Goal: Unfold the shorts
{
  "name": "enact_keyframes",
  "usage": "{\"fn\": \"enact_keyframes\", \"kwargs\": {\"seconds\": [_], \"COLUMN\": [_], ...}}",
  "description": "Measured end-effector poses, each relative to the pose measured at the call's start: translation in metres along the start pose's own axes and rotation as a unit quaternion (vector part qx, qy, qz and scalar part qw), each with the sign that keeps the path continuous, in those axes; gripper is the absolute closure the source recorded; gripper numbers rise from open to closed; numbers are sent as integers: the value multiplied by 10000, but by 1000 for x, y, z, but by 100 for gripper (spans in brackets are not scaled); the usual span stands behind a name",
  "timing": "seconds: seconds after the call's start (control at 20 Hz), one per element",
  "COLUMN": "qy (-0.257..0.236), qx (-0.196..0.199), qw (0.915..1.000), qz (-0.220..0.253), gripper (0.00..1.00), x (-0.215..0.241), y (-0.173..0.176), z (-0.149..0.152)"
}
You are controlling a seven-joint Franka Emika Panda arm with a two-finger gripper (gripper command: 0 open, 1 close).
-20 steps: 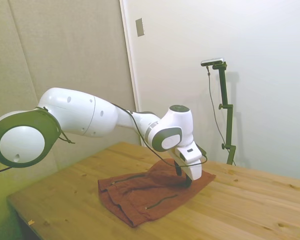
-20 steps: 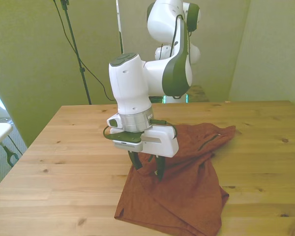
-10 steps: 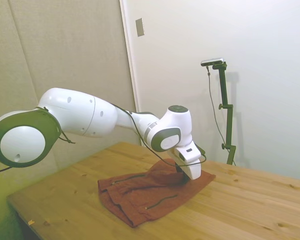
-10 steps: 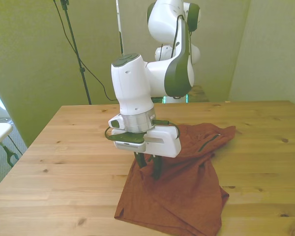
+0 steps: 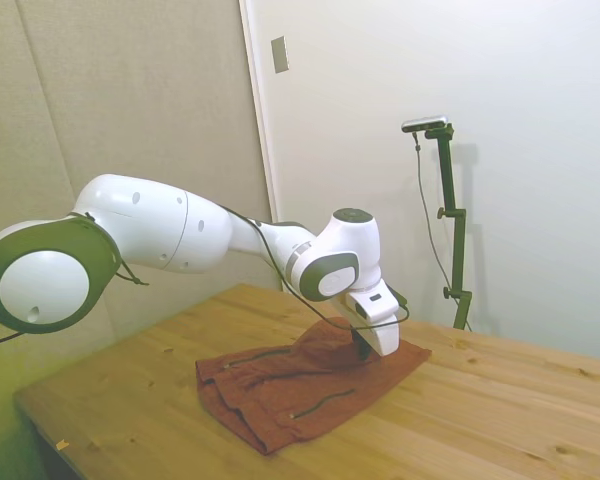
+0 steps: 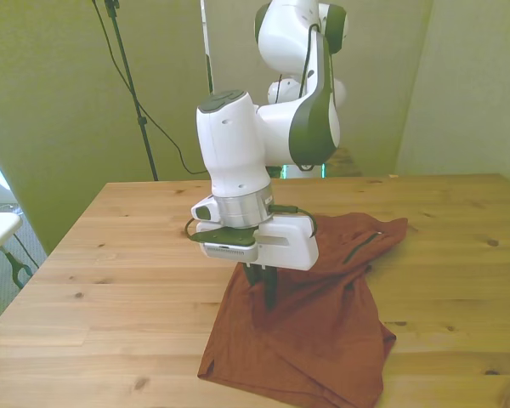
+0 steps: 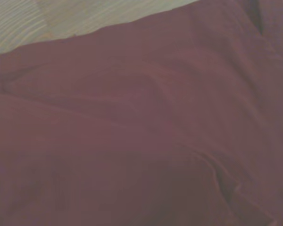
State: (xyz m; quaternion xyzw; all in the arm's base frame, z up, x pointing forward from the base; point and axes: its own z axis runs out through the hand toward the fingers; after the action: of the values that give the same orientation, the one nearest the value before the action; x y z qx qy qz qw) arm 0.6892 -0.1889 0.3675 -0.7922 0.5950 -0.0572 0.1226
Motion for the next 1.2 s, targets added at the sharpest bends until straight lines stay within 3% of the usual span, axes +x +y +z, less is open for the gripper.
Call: {"fn": "enact_keyframes", "kwargs": {"seconds": [0.5,0.75,1.2], "qy": [-145,-147,-331], "qx": [202,471,753], "qw": [9992,9959,9906], "qz": [-316,-752,-1090], "gripper": [100,100,100], "x": [-41,-98,-162], "y": [-12,-44,-98], "z": [-6,-33,-31]}}
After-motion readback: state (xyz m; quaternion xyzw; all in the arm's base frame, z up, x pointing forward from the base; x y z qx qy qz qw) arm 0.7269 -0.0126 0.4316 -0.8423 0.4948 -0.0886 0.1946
